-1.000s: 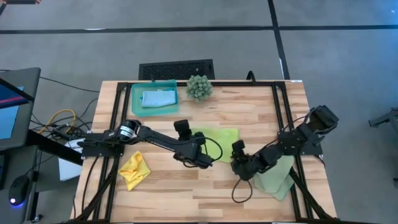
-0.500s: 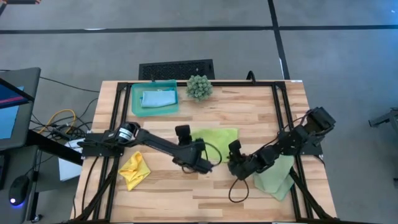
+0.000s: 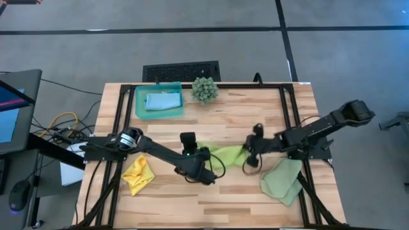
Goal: Fold microfiber towels
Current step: Fold the light green microfiber cloth
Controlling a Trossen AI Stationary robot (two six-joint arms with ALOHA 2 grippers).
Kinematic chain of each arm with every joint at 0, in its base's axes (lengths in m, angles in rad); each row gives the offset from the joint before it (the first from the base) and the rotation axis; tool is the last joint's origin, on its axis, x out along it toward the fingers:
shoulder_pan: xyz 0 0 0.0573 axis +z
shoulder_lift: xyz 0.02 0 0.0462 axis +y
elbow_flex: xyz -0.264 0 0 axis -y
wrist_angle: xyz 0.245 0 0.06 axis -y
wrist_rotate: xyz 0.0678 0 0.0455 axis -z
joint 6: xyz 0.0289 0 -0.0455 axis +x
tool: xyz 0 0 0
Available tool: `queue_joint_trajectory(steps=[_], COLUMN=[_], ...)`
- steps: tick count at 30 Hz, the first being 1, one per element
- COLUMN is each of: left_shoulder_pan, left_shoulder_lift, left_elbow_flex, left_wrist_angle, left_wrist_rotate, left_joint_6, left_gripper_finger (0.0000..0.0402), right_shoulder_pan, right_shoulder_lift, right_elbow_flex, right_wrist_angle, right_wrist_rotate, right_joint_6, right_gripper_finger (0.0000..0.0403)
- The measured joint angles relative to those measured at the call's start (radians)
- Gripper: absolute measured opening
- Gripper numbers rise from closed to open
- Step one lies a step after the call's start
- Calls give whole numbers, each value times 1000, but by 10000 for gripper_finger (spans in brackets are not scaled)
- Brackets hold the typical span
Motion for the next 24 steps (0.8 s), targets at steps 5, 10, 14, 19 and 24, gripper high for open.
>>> queue_joint_trajectory(steps=[5,10,14,19,24], left_shoulder_pan=[53,81,71,-4,-99], left_shoulder_lift=[1,1,1,1,-42], left_elbow_flex=[-82,-130,-133,-57,31], left_wrist_angle=[126,213,204,186,137], left_wrist_rotate=[23,69,71,65,-123], left_joint_6=[63,136,143,205,154], left_gripper_finger=[0,0,0,0,0], right_shoulder_pan=[-132,-185,-167,-66,73], right_shoulder_lift=[-61,-75,-111,-194,-279], right_elbow_flex=[-127,-141,-110,-88,-87], right_wrist_angle=[-20,-18,-17,54,231], right_wrist_rotate=[-32,-36,-82,-278,-339], right_joint_6=[75,8,-67,-147,-189], right_gripper_finger=[12,48,82,95,78])
